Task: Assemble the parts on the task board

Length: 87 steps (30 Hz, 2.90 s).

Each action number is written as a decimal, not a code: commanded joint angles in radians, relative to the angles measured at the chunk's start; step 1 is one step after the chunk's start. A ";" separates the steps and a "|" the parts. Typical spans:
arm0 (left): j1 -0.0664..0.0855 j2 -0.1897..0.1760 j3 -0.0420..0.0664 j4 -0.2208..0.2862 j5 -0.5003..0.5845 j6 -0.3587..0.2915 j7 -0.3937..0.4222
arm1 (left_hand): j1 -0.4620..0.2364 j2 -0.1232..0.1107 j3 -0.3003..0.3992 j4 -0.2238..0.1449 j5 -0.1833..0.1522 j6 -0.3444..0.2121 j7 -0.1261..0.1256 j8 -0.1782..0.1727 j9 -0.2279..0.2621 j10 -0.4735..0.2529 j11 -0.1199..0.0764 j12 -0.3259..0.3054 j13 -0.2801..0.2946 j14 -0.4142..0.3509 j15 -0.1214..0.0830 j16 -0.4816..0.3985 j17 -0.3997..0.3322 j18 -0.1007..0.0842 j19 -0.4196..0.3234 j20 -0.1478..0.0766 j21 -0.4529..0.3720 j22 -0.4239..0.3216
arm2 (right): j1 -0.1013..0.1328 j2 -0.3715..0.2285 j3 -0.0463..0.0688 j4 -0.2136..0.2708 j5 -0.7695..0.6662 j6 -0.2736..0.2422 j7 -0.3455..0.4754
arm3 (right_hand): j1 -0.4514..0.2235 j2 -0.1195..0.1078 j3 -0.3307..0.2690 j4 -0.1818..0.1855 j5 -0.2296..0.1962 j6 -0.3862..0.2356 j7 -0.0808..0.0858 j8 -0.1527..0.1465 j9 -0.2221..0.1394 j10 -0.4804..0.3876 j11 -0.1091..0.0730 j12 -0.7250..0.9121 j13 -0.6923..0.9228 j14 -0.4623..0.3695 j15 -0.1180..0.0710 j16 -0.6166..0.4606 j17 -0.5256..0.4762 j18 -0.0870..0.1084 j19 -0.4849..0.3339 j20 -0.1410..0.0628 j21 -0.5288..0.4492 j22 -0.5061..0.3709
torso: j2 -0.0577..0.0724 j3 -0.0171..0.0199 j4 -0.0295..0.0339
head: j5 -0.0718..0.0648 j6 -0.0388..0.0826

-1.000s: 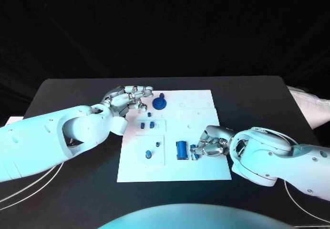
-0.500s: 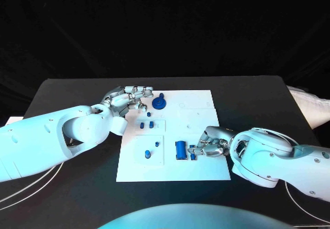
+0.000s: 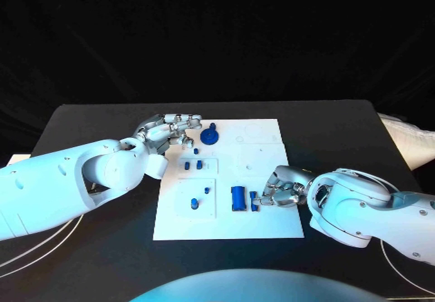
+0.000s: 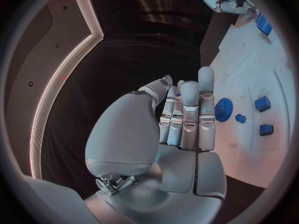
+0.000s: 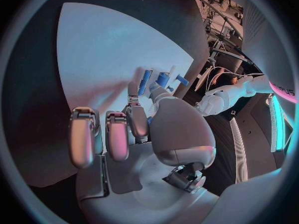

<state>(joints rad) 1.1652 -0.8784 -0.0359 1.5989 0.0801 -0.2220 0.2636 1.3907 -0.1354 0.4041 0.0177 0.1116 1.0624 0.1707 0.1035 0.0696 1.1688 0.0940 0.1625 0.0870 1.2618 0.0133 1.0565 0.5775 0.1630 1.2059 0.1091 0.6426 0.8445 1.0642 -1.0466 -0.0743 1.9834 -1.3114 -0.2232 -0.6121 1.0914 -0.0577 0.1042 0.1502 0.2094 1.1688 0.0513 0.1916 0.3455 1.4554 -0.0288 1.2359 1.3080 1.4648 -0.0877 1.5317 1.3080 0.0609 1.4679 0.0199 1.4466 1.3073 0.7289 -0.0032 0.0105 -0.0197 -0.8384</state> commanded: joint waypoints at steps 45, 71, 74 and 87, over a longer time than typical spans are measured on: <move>-0.026 0.112 0.006 -0.183 0.041 -0.188 0.148 | -0.670 0.135 -0.231 -0.018 -0.112 -0.544 -0.074 -0.104 -0.070 -0.602 -0.014 -0.162 -0.087 -0.747 -0.013 -0.944 -0.578 -0.054 -0.786 0.022 -0.643 -0.626 | 0.087 0.253 0.033 -0.618 1.151 -0.223 0.933 | -0.402 0.058 0.040 -0.150 -0.117 -0.661 0.039 -0.192 -0.346 -0.866 0.029 -1.236 -1.237 -0.848 0.088 -1.532 -1.190 0.047 -0.893 0.078 -1.345 -1.233 | -0.158 -0.0037 -0.0109 | 0.006 0.218; -0.115 0.098 0.036 -0.029 -0.080 -0.548 0.256 | -1.148 0.135 -0.404 -0.018 -0.112 -0.888 -0.171 -0.104 -0.070 -0.979 -0.094 -0.162 -0.087 -1.089 -0.013 -1.056 -0.578 -0.163 -1.064 -0.109 -0.643 -0.771 | -0.014 0.267 0.074 -0.413 1.311 -0.547 1.132 | -0.859 0.058 -0.104 -0.150 -0.209 -0.998 -0.051 -0.192 -0.346 -1.257 0.029 -1.236 -1.308 -1.257 0.088 -1.532 -1.308 -0.061 -1.274 -0.020 -1.447 -1.307 | -0.185 0.0032 -0.0105 | 0.020 0.238; -0.115 0.098 0.036 -0.029 -0.080 -0.548 0.256 | -1.176 0.135 -0.404 -0.018 -0.112 -0.908 -0.171 -0.104 -0.070 -1.000 -0.094 -0.162 -0.087 -1.109 -0.013 -1.056 -0.578 -0.163 -1.079 -0.109 -0.643 -0.845 | -0.014 0.267 0.074 -0.413 1.311 -0.547 1.132 | -0.886 0.058 -0.104 -0.150 -0.209 -1.019 -0.051 -0.192 -0.346 -1.281 0.029 -1.236 -1.308 -1.282 0.088 -1.532 -1.308 -0.061 -1.298 -0.020 -1.447 -1.307 | -0.185 0.0032 -0.0105 | 0.020 0.238; -0.115 0.098 0.036 -0.029 -0.080 -0.548 0.256 | -1.263 0.135 -0.404 -0.018 -0.112 -0.970 -0.171 -0.104 -0.070 -1.069 -0.094 -0.162 -0.087 -1.171 -0.013 -1.056 -0.578 -0.163 -1.130 -0.109 -0.643 -0.845 | -0.014 0.267 0.074 -0.413 1.311 -0.547 1.132 | -0.970 0.058 -0.104 -0.150 -0.209 -1.077 -0.051 -0.192 -0.346 -1.352 0.029 -1.236 -1.308 -1.357 0.088 -1.532 -1.308 -0.061 -1.367 -0.020 -1.447 -1.307 | -0.185 0.0032 -0.0105 | 0.020 0.238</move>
<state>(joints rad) 1.0496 -0.7808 -0.0011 1.5675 0.0126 -0.7650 0.4993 0.1725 -0.0001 0.0110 -0.0001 0.0067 0.1241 0.0013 0.0067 0.0012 0.1340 0.0000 0.0057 0.0013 0.1230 0.0001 0.0067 0.0013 0.0149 0.1069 0.0001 0.0036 0.0094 1.0503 -0.7811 -0.0006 1.5680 0.0032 -0.7689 0.5025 0.1677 -0.0018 0.0083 0.0015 0.0051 0.1211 -0.0004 0.0033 0.0012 0.1399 -0.0003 0.0066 0.0012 0.1466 -0.0007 0.0039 0.0016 0.0215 0.1385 -0.0014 0.0036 0.0013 0.5442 0.0000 0.0000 0.0000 -0.6000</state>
